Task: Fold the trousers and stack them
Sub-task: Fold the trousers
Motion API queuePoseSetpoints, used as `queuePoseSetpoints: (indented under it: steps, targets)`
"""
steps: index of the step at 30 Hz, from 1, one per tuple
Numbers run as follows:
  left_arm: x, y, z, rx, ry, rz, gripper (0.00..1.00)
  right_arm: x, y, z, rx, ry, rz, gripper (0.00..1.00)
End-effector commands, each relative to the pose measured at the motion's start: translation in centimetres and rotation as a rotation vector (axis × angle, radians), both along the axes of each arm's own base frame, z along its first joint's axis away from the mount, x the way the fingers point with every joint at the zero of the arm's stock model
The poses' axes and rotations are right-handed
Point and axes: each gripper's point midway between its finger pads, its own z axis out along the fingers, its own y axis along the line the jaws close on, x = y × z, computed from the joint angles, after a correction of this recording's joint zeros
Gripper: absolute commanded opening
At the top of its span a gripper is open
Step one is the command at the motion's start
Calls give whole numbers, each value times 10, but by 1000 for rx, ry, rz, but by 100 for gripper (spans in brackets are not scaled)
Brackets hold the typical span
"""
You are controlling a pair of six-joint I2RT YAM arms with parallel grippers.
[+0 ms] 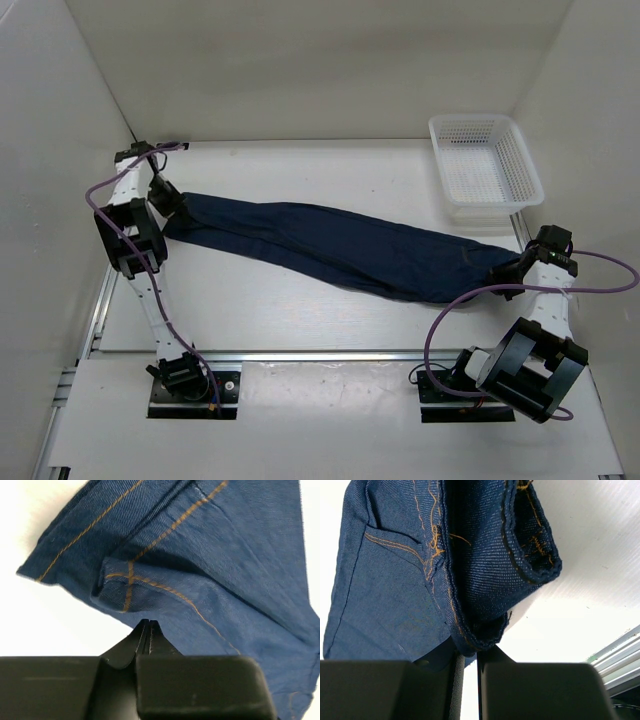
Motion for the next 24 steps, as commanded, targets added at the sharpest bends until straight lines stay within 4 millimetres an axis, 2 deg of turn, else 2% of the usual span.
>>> queuePoseSetpoints:
  steps: [1,3,4,6,7,8,10,12,13,14,15,16,17,18,19,20,21,24]
  targets:
    - [17,9,67,81,-161,-16,10,6,1,4,5,-33,16,0]
    - [24,9,79,103,-189,-21,10,6,0,6,1,-41,16,0]
    - [34,12,99,122,-248,-28,10,4,2,3,5,-33,16,0]
    - [46,15,110,131,-278,-27,10,4,2,3,5,-33,16,0]
    - [49,11,108,99,-264,-35,10,4,2,3,5,-33,16,0]
    - [60,12,127,102,-326,-29,10,4,2,3,5,-33,16,0]
    - [63,10,138,100,-363,-21,10,4,2,5,1,-41,16,0]
    - [56,12,129,130,-322,-4,28,4,2,8,1,-40,16,0]
    - [54,10,129,151,-316,-7,53,4,2,8,1,-40,16,0]
    - [45,14,111,170,-264,9,63,4,2,9,-3,-48,16,0]
    - [42,10,104,174,-247,10,69,4,1,9,-3,-48,16,0]
    - [37,12,106,195,-249,16,74,5,3,10,4,-52,20,0]
    - [33,15,100,215,-236,42,74,3,6,7,9,-44,29,0]
    - [26,11,82,220,-205,44,73,3,6,7,9,-44,29,0]
    - [23,7,84,238,-216,45,71,3,6,7,9,-44,29,0]
    - [20,8,79,264,-206,53,69,3,6,7,9,-44,29,0]
    - [15,0,65,255,-176,46,68,3,6,7,9,-44,29,0]
    - [16,-6,55,251,-161,70,65,4,8,7,13,-47,41,0]
